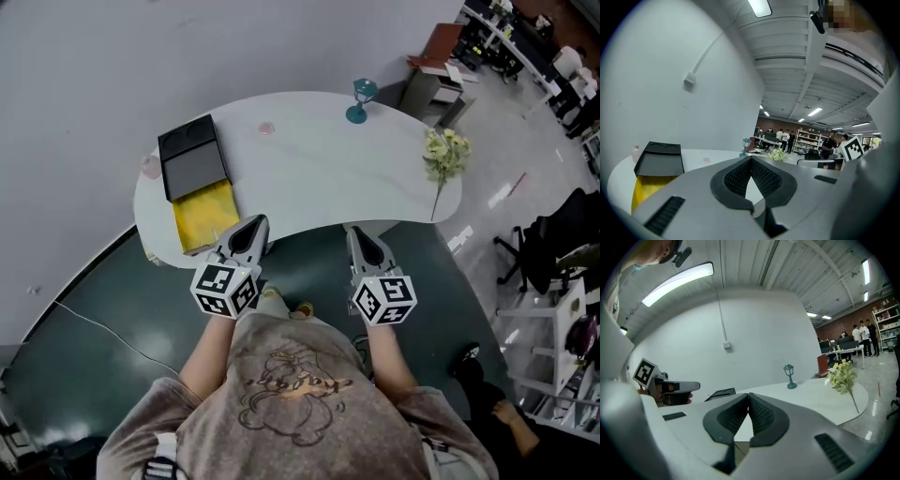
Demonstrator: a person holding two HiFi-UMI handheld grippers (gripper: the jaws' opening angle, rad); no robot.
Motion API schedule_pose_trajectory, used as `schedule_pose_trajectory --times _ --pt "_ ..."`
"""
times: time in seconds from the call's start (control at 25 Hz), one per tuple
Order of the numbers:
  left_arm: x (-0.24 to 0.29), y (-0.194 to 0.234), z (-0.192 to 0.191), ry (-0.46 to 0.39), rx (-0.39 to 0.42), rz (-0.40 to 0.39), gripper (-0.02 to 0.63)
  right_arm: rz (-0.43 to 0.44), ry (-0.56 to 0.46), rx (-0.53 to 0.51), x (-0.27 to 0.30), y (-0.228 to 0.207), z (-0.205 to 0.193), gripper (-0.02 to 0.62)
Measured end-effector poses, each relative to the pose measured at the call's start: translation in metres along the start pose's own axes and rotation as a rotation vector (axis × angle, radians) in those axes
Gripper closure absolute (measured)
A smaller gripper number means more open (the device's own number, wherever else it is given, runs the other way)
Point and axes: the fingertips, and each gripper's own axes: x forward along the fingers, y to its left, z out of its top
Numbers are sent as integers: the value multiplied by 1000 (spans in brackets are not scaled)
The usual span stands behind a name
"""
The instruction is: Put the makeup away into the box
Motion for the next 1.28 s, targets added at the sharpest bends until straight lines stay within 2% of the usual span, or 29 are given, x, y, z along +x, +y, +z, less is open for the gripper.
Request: schedule_pose_trajectory --times 0.24,0.6,1.28 --pt "21 11 4 -6 -9 30 589 33 20 -11 26 -8 6 592" --pt "69 35 21 -20 -18 46 589 36 30 -27 68 -32 24 592" --pt "161 92 43 6 11 48 587 59 33 1 169 -65 47 592"
